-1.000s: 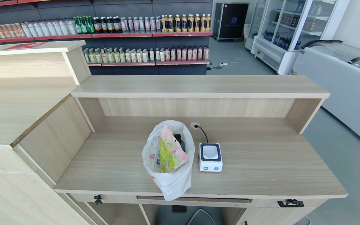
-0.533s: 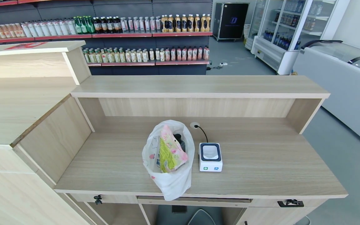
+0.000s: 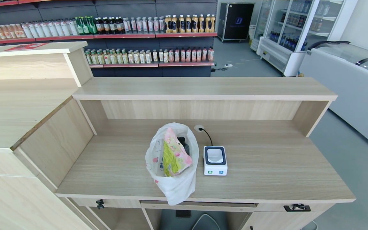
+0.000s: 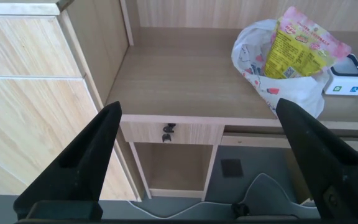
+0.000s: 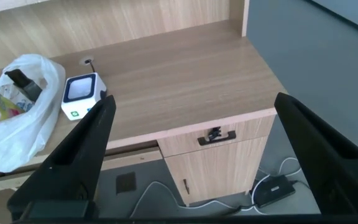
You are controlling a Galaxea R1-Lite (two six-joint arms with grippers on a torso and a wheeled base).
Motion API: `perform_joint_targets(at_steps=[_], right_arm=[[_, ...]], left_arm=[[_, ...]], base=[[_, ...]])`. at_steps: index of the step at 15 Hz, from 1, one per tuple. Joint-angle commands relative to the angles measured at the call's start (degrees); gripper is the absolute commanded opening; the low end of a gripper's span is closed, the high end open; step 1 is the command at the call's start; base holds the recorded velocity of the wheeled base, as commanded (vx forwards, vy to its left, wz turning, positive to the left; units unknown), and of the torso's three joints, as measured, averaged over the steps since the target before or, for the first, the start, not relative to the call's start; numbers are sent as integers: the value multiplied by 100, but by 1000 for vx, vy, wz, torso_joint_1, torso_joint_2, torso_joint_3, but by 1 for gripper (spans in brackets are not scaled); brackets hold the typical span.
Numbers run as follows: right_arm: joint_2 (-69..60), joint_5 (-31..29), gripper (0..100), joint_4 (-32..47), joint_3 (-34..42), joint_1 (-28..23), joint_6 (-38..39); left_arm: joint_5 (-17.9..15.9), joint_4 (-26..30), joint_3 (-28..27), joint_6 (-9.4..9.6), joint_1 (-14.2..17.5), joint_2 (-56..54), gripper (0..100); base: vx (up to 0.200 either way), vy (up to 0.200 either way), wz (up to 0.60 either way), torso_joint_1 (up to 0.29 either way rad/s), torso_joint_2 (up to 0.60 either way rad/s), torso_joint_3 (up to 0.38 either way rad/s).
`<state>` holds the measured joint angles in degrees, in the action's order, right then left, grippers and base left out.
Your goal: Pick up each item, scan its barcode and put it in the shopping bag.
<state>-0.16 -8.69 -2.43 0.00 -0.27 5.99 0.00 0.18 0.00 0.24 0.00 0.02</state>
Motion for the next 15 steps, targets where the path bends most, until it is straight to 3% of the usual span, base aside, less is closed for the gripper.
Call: perform_joint_targets(at_steps=[1, 6, 8, 15], right_arm=[[16, -1, 100, -4, 0, 0, -1], [16, 43, 100, -4, 0, 9, -194], [16, 474, 100, -12, 0, 9, -669], [16, 518, 100, 163, 0, 0, -476]], left_arm=[[0, -1, 0, 2, 0, -2, 100], [0, -1, 0, 2, 0, -2, 100], [0, -1, 0, 2, 0, -2, 100], [0, -1, 0, 2, 0, -2, 100]], base=[[0, 0, 0, 0, 0, 0], [0, 0, 0, 0, 0, 0], [0, 0, 0, 0, 0, 0], [0, 0, 0, 0, 0, 0]])
